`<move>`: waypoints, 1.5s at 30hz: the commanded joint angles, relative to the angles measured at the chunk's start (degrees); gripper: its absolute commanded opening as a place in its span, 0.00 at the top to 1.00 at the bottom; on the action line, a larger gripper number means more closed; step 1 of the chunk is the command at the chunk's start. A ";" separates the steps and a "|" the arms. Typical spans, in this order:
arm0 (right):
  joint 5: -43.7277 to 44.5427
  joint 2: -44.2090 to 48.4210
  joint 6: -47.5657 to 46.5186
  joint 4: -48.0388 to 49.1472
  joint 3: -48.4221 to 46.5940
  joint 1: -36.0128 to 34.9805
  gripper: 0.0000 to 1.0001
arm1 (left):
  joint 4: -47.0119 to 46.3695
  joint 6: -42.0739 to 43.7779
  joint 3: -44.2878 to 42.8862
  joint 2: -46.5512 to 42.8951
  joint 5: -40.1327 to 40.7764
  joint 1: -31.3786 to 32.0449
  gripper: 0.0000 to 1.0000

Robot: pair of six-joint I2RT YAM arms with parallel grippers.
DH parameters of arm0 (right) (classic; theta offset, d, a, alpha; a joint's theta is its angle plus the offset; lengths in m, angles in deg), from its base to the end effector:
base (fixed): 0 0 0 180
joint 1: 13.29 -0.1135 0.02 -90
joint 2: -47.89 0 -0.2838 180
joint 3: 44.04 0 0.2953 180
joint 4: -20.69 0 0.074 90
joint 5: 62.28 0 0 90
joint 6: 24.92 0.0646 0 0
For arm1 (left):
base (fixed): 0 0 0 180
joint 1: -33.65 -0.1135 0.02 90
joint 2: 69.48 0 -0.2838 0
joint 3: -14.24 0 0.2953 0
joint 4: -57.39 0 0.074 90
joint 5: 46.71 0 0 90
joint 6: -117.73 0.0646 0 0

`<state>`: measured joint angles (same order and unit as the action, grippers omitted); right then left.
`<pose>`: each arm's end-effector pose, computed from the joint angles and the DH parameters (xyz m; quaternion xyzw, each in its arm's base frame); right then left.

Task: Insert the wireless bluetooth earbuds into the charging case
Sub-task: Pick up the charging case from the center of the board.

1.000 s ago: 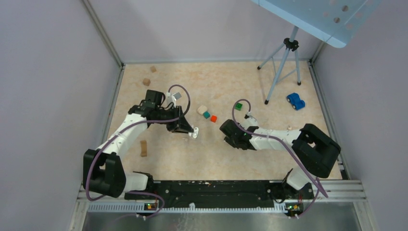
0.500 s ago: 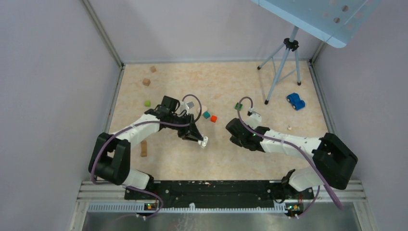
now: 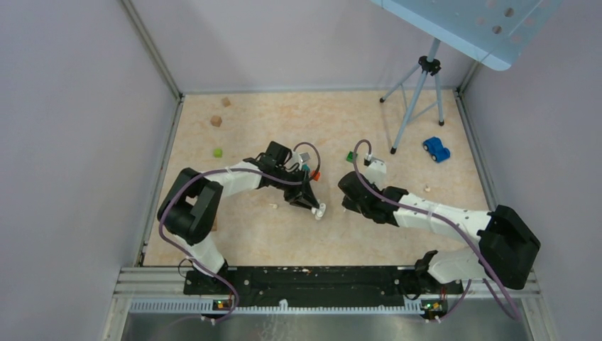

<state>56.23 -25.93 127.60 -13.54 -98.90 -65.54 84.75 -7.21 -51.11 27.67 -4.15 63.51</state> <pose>0.2072 0.2172 0.1854 0.1597 0.9090 0.1318 0.3617 0.2943 -0.2238 0.1384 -0.0677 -0.8864 0.4579 0.0023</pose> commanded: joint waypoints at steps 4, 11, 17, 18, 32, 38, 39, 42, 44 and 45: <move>-1.72 -0.39 -0.88 3.56 -1.97 -0.87 0.86 | -3.71 -0.25 -4.64 3.36 -0.65 1.29 1.00; 0.18 -2.88 -1.27 1.98 -2.71 -0.98 0.81 | 1.19 2.59 -4.91 2.31 3.04 1.64 1.00; -1.32 -2.49 -3.44 0.56 -1.64 1.46 0.69 | 4.96 4.33 -4.92 -1.69 6.33 0.53 1.00; -2.68 -2.49 -4.94 2.02 -1.18 1.46 0.67 | 5.59 4.72 -4.91 -2.12 6.56 0.28 1.00; -5.04 -13.04 -21.12 4.39 -6.95 1.30 0.64 | 10.49 7.43 -1.17 -7.81 6.92 -8.84 1.00; -4.28 -14.74 -14.43 6.52 -5.77 1.08 0.62 | 10.37 7.27 -0.91 -8.90 6.23 -9.59 1.00; -3.55 -15.26 -13.01 6.29 -5.77 0.98 0.62 | 10.31 7.42 -1.06 -8.78 6.10 -9.63 1.00; -2.13 -16.74 -9.58 7.45 -5.40 0.09 0.62 | 11.46 8.30 -2.65 -7.66 6.27 -9.95 1.00; -0.60 -18.04 -7.15 7.08 -5.69 -1.03 0.62 | 11.93 8.63 -3.28 -7.41 6.25 -10.00 1.00; 0.26 -19.10 -5.36 5.98 -6.31 -1.38 0.62 | 11.96 8.66 -3.49 -7.50 6.10 -10.05 1.00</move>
<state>52.21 -42.24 115.54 -7.46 -103.31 -65.08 96.01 -0.17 -52.18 21.26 3.07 53.83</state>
